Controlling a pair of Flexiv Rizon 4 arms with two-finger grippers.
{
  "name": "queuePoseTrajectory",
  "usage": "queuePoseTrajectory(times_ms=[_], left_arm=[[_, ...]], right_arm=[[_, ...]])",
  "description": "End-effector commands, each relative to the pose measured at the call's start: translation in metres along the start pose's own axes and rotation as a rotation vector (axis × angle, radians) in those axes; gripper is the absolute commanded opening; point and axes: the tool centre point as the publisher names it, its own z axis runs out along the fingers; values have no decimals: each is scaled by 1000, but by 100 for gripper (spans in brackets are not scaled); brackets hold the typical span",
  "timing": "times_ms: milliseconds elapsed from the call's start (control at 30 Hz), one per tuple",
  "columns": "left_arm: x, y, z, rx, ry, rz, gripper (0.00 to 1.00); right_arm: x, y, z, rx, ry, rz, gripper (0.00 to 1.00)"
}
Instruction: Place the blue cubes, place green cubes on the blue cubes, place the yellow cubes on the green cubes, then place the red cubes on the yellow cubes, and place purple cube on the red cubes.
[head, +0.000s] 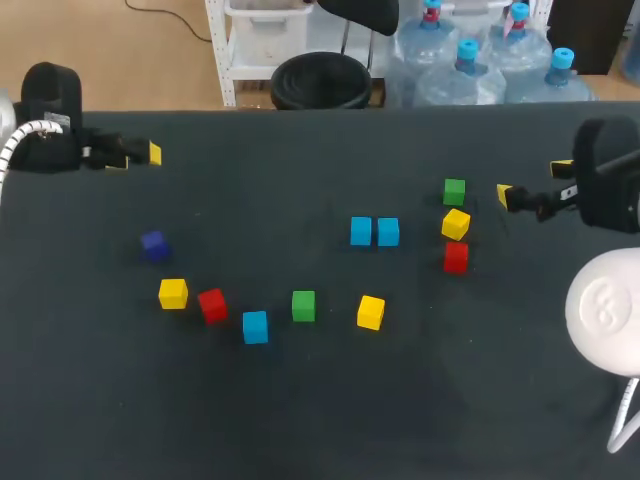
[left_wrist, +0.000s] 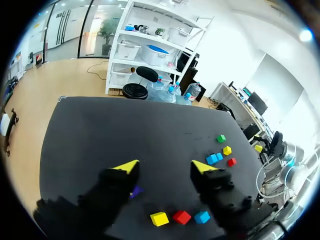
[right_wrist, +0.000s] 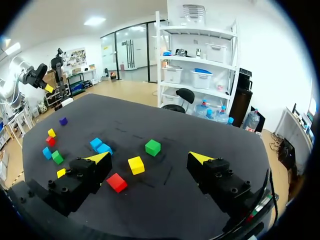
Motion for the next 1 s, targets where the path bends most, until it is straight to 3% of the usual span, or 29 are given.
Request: queuePoseTrajectory(times_ms=[33, 67, 200, 333, 567, 700, 867, 933, 1000], left_arm=[[1, 2, -10, 55, 3, 73, 100], [-1, -1, -15, 74, 9, 136, 100], [-5, -15, -33, 22, 41, 439, 100], [-3, -32, -52, 58, 89, 600, 100], [43, -58, -55, 155, 264, 894, 100], [70, -60, -41, 188, 368, 1004, 100], [83, -58, -16, 194, 449, 1017, 100], [82, -57, -5, 155, 455, 1007, 100], [74, -58, 2, 131, 409, 966, 100]], right_arm=[[0, -1, -1, -2, 1, 0, 100], [0, -1, -1, -2, 1, 0, 100], [0, -1, -1, -2, 1, 0, 100], [0, -1, -1, -2, 1, 0, 100], [0, -1, -1, -2, 1, 0, 100], [0, -1, -1, -2, 1, 0, 100], [0, -1, -1, -2, 1, 0, 100], [0, -1, -1, -2, 1, 0, 100], [0, -1, -1, -2, 1, 0, 100]])
